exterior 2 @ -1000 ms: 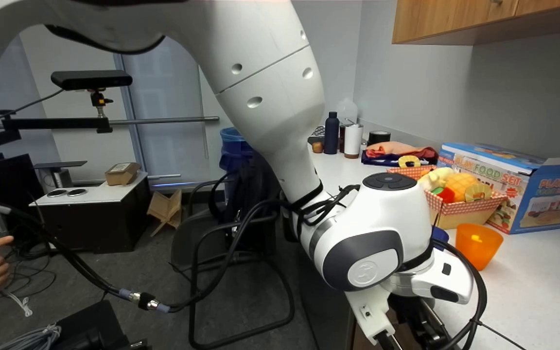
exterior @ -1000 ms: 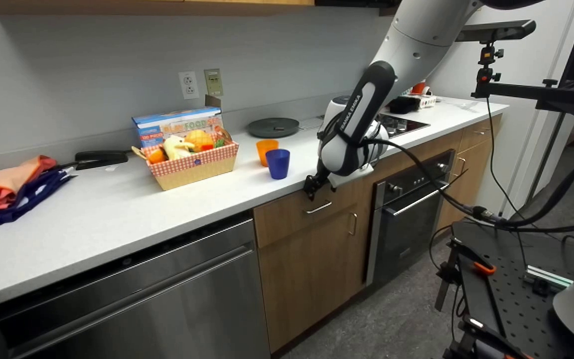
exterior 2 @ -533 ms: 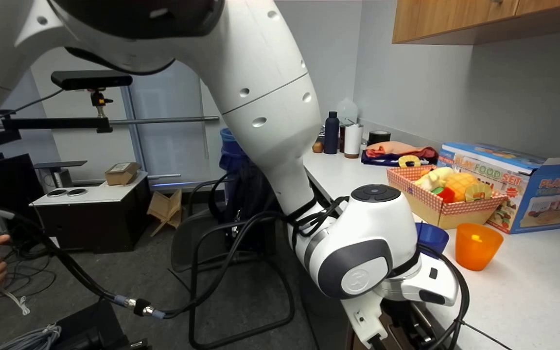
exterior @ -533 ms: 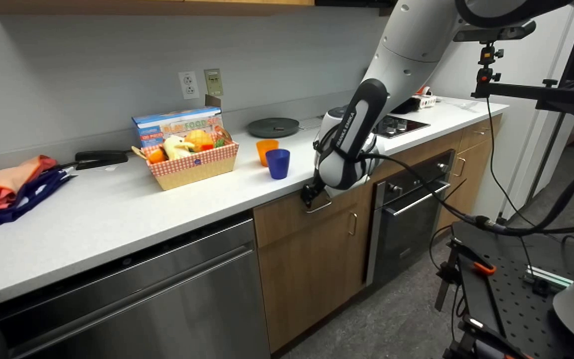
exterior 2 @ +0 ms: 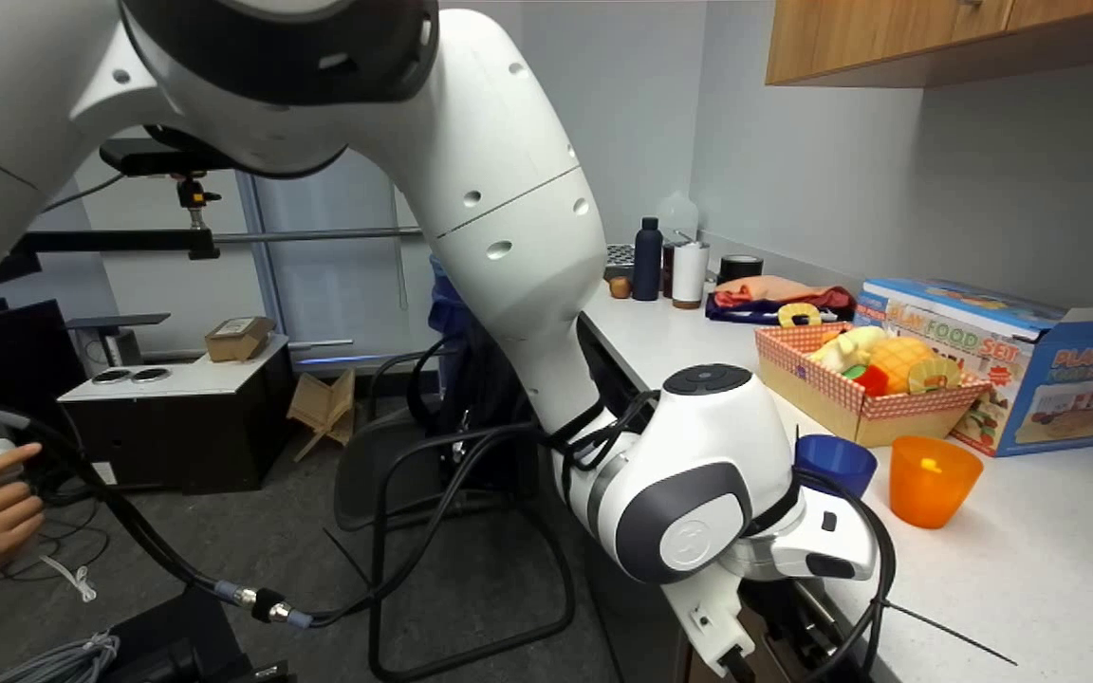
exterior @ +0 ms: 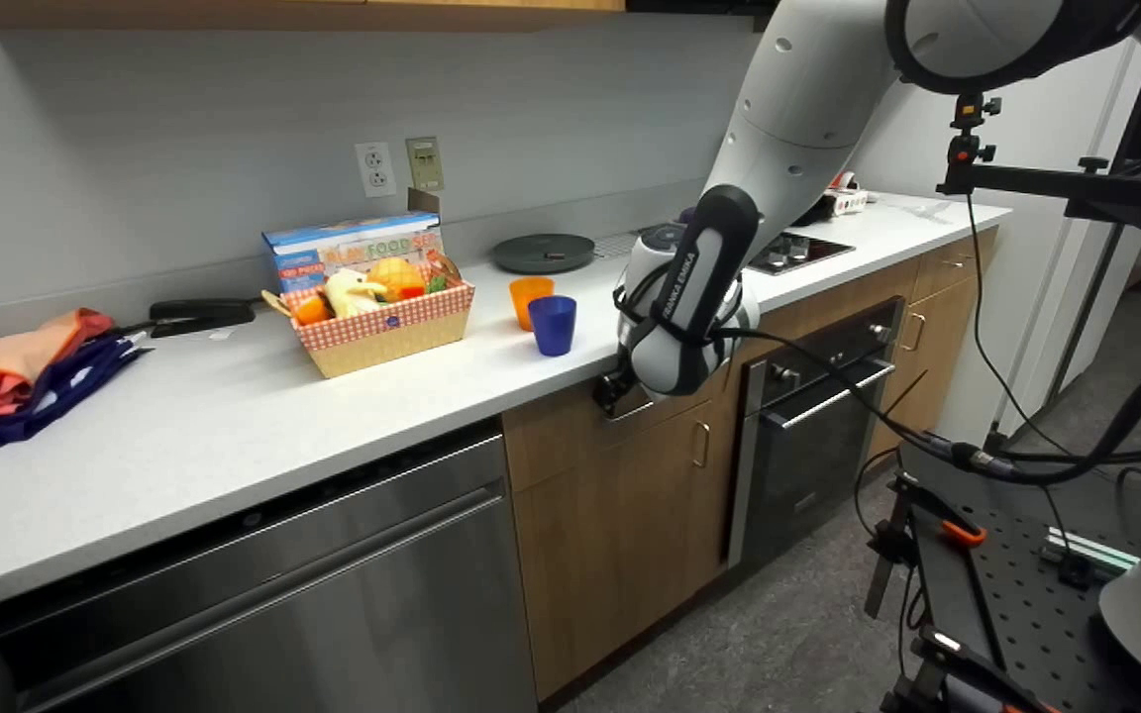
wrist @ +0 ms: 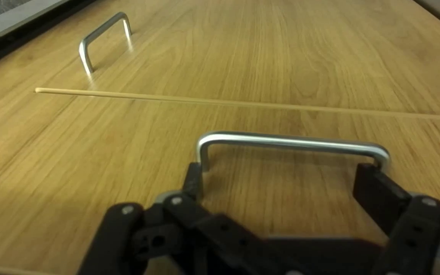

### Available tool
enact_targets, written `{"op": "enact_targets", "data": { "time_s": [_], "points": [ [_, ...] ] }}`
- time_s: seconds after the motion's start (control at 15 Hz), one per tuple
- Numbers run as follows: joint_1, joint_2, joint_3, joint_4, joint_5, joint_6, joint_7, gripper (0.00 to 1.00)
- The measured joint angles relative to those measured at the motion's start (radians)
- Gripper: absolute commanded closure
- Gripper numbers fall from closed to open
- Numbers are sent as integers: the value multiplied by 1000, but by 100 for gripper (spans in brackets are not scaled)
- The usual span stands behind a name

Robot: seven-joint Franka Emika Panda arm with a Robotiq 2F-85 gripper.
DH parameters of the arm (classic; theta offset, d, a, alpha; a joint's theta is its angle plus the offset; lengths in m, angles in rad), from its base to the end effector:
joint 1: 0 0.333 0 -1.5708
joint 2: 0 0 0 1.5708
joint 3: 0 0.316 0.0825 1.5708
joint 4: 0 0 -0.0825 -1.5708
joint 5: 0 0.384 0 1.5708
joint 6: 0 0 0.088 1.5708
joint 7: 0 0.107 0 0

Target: Close the open drawer

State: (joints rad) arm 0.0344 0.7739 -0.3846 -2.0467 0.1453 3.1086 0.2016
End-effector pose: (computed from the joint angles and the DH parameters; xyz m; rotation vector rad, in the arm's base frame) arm 0.5665 -0.2162 0.1188 2.7523 -0.7758 0.4882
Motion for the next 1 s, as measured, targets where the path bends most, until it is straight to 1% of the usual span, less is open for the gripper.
{"op": "enact_targets", "data": {
  "time_s": [0.13, 0.27, 0.67, 0.87, 1.0],
  "points": [
    [48, 16, -42, 0, 0, 0, 23, 0],
    [80, 27, -69, 1, 0, 1, 40, 0],
    [144, 38, -123, -9, 0, 1, 60, 0],
    [202, 35, -167, -37, 0, 20, 69, 0],
    [244, 23, -188, -77, 1, 36, 76, 0]
  ]
}}
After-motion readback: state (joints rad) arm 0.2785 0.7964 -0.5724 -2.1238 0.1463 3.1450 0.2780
